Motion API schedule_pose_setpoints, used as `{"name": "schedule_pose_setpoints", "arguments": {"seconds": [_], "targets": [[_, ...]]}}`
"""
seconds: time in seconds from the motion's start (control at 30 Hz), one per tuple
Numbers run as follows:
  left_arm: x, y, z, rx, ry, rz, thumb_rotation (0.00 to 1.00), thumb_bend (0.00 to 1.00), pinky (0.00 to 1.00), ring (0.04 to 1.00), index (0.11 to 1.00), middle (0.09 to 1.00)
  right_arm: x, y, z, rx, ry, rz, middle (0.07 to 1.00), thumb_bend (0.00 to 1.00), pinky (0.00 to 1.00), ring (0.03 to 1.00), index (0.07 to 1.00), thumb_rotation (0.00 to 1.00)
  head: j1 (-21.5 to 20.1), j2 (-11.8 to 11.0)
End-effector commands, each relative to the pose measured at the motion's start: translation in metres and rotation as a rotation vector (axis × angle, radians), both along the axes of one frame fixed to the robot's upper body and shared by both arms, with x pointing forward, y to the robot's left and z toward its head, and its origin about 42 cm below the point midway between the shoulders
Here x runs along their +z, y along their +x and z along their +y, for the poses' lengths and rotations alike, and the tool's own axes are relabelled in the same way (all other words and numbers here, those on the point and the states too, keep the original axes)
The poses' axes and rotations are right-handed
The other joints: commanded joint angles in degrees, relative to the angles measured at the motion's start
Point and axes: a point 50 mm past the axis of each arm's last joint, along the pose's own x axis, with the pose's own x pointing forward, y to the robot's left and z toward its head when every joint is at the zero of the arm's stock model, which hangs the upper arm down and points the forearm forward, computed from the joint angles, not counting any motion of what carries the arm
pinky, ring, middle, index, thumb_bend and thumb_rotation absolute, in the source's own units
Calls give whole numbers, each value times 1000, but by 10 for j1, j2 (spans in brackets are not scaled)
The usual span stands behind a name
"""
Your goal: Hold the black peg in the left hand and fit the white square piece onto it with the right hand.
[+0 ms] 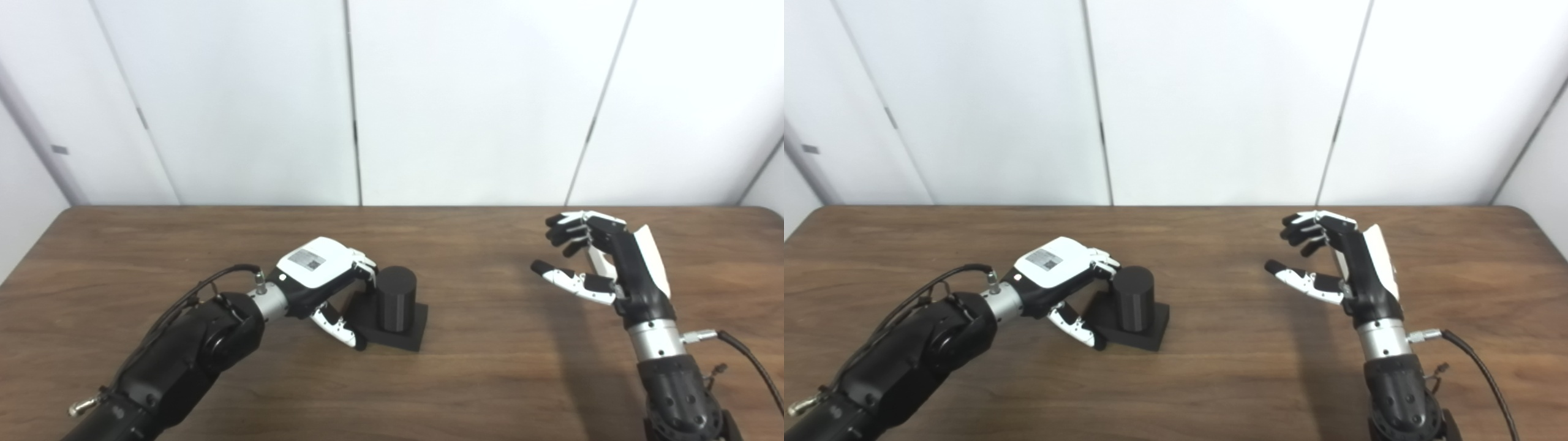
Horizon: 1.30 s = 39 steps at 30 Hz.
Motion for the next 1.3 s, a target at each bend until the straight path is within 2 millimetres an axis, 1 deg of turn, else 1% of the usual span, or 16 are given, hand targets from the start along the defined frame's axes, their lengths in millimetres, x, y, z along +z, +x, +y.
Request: {"name": "schedule_pose_setpoints", "arguments": {"seconds": [0.0, 0.1, 0.13, 0.17, 0.2, 0.27, 0.3, 0.37, 0.53, 0.63, 0.67, 0.8, 0.83, 0.9, 1.13, 1.27], "targets": [[-39, -19, -5, -47, 152, 82, 70, 524, 797, 851, 489, 815, 29, 5, -5, -4, -27, -97, 651, 502, 433, 545, 497, 127, -8, -1], [-39, -18, -2, -54, 175, 75, 71, 523, 802, 852, 490, 818, 37, 7, -11, 2, -77, -73, 674, 503, 457, 578, 497, 129, -39, -12], [-38, -19, 0, -53, 192, 71, 71, 523, 803, 853, 490, 819, 42, 9, -16, 12, -154, -47, 678, 503, 461, 583, 497, 130, -48, -16], [-38, -19, 1, -52, 204, 68, 72, 523, 811, 855, 491, 827, 47, 10, -19, 18, -222, -24, 705, 564, 473, 601, 630, 82, -59, -21], [-38, -19, 3, -52, 210, 65, 72, 523, 813, 856, 491, 830, 50, 11, -21, 20, -267, -8, 724, 618, 482, 614, 713, 46, -68, -24], [-40, -20, 9, -50, 193, 58, 72, 523, 813, 848, 491, 825, 62, 13, -28, 7, -388, 29, 738, 682, 498, 629, 758, 44, -88, -30], [-42, -20, 11, -50, 184, 54, 71, 524, 805, 837, 490, 817, 66, 13, -30, -1, -423, 40, 745, 726, 516, 643, 766, 35, -95, -31], [-42, -20, 17, -44, 186, 54, 71, 524, 808, 836, 491, 816, 76, 16, -34, -33, -541, 67, 758, 756, 519, 660, 779, 39, -125, -34], [-42, -19, 30, -37, 181, 66, 70, 524, 814, 839, 491, 818, 91, 26, -42, -161, -769, 95, 781, 791, 501, 679, 794, 72, -165, -49], [-42, -18, 37, -33, 178, 70, 69, 524, 799, 836, 491, 816, 96, 33, -46, -197, -840, 121, 793, 806, 560, 721, 797, 51, -194, -64], [-42, -18, 39, -33, 178, 70, 68, 524, 791, 830, 491, 813, 98, 36, -47, -198, -871, 157, 833, 832, 615, 782, 825, 80, -201, -68], [-45, -17, 44, -44, 197, 60, 69, 524, 778, 820, 491, 809, 101, 45, -47, -224, -998, 320, 945, 908, 736, 907, 891, 187, -220, -81], [-46, -17, 45, -47, 198, 58, 70, 524, 769, 815, 491, 807, 101, 47, -46, -232, -1018, 354, 973, 929, 798, 945, 901, 190, -224, -83], [-47, -17, 47, -50, 204, 55, 70, 523, 767, 812, 491, 809, 98, 53, -46, -246, -1056, 402, 992, 934, 852, 981, 910, 184, -229, -84], [-47, -22, 55, -61, 198, 56, 69, 524, 763, 804, 491, 813, 90, 80, -49, -282, -1151, 484, 997, 924, 962, 1000, 906, 178, -240, -87], [-47, -23, 57, -61, 202, 59, 69, 524, 763, 804, 491, 816, 85, 97, -56, -300, -1187, 517, 998, 933, 985, 1000, 921, 193, -240, -88]]}}
